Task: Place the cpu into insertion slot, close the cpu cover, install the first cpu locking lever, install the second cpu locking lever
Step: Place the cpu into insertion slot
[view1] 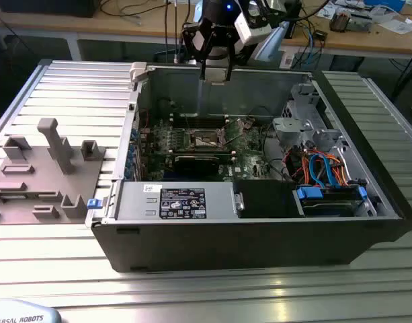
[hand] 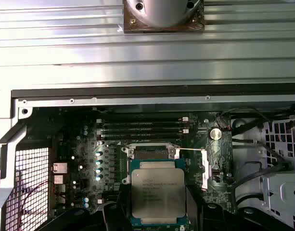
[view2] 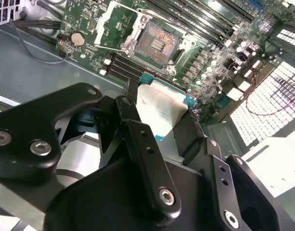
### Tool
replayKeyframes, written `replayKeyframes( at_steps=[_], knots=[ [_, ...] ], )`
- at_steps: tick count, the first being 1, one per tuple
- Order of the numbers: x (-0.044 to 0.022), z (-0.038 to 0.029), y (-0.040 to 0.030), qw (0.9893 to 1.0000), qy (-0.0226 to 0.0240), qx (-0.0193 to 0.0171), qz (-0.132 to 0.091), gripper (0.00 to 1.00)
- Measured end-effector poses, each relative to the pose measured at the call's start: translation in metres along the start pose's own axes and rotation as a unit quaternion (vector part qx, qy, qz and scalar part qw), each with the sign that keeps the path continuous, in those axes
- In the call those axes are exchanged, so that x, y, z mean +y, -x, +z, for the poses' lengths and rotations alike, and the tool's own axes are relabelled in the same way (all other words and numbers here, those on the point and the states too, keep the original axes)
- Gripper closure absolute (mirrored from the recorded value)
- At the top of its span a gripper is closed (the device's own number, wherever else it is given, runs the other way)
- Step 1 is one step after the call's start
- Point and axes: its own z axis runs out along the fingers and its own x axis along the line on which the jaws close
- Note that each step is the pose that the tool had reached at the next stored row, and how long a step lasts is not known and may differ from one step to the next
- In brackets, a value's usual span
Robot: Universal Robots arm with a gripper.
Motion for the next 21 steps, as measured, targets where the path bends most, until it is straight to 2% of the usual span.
replayKeyframes(
  at_steps=[13, 15, 21],
  knots=[
    [-0.0003, 0.0029, 0.0000, 1.0000, 0.0000, 0.0000, 0.000, 0.46],
    [-0.0012, 0.0131, 0.0002, 1.0000, 0.0000, 0.0000, 0.000, 0.46],
    [-0.0013, 0.0146, 0.0002, 1.0000, -0.0016, 0.0000, 0.000, 0.46]
  ],
)
